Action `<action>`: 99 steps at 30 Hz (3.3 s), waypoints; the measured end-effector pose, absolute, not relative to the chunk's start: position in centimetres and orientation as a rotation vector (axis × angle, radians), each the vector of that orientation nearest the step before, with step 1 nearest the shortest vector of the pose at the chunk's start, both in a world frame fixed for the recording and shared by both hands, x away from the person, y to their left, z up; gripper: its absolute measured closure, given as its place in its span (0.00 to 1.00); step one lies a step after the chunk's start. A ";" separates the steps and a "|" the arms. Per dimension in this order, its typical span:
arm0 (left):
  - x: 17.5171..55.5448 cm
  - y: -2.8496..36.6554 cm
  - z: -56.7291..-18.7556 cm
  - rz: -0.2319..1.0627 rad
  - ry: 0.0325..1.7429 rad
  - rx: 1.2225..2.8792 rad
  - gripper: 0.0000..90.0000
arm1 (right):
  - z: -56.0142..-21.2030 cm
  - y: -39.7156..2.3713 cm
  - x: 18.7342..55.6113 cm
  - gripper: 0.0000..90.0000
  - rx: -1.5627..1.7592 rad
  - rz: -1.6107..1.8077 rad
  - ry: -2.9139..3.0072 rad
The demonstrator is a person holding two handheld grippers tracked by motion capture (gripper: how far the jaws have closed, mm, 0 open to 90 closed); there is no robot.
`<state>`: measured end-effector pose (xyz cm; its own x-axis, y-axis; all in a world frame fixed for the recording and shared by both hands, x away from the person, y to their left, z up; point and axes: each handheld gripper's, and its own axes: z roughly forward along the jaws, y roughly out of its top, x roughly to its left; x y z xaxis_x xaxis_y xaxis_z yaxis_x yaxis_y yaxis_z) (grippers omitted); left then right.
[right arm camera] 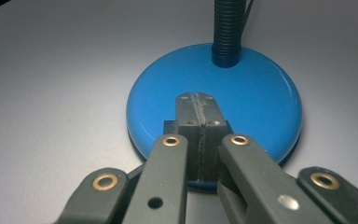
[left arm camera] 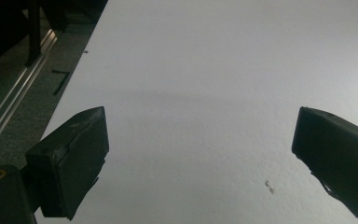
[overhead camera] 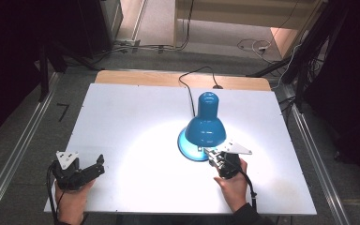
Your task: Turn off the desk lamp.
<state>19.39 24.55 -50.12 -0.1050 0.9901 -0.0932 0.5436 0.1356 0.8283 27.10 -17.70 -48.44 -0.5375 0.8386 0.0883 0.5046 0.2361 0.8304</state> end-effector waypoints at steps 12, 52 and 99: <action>19.4 24.6 -50.1 0.837 1.736 1.484 0.05 | -49.5 -16.8 27.4 0.98 1.216 1.213 2.130; 19.4 24.6 -50.1 0.831 1.735 1.487 0.05 | -50.7 -16.4 28.5 0.98 1.214 1.185 2.121; 19.4 24.6 -50.1 0.834 1.736 1.486 0.05 | -50.9 -16.2 29.4 0.98 1.212 1.181 2.110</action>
